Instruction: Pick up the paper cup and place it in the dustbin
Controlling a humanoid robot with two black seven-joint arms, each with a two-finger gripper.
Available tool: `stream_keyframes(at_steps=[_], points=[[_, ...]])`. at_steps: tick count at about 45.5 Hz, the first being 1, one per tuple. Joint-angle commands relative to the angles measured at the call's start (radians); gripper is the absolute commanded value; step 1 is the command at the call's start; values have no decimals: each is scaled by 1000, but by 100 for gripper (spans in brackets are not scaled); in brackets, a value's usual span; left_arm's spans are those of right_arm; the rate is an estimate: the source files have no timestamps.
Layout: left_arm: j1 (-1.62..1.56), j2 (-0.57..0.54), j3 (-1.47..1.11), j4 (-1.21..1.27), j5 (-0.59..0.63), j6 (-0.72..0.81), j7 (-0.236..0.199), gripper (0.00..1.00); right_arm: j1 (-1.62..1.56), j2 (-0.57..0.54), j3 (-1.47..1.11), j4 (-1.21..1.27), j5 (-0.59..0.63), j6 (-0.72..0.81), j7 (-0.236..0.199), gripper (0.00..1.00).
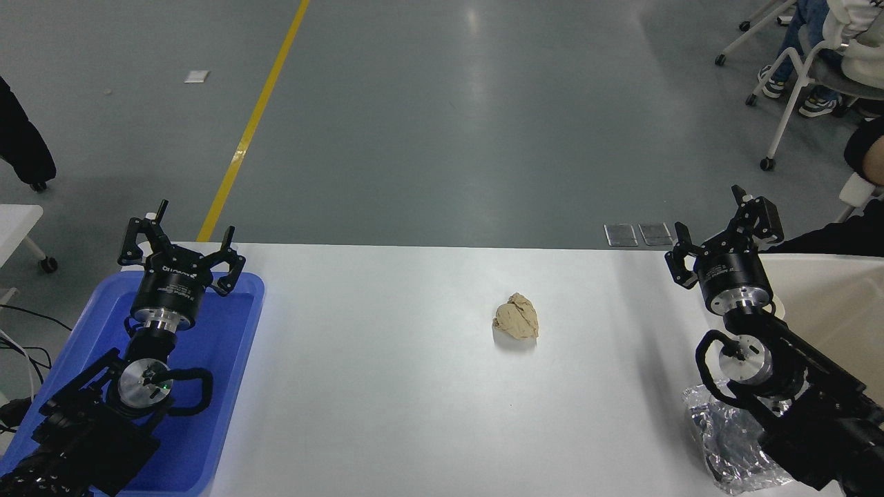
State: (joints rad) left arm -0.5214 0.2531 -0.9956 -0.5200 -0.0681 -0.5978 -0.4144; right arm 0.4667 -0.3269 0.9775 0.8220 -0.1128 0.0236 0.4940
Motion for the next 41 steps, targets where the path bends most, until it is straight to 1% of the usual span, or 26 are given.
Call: stream_keyframes(at_steps=[1,41], points=[[0,0,0,0,1,1,-1,100,-2,0,0,0,-1,1,0,100],[0,0,0,0,1,1,0,100,3,-4,-2,-1,-10,1,0,100]])
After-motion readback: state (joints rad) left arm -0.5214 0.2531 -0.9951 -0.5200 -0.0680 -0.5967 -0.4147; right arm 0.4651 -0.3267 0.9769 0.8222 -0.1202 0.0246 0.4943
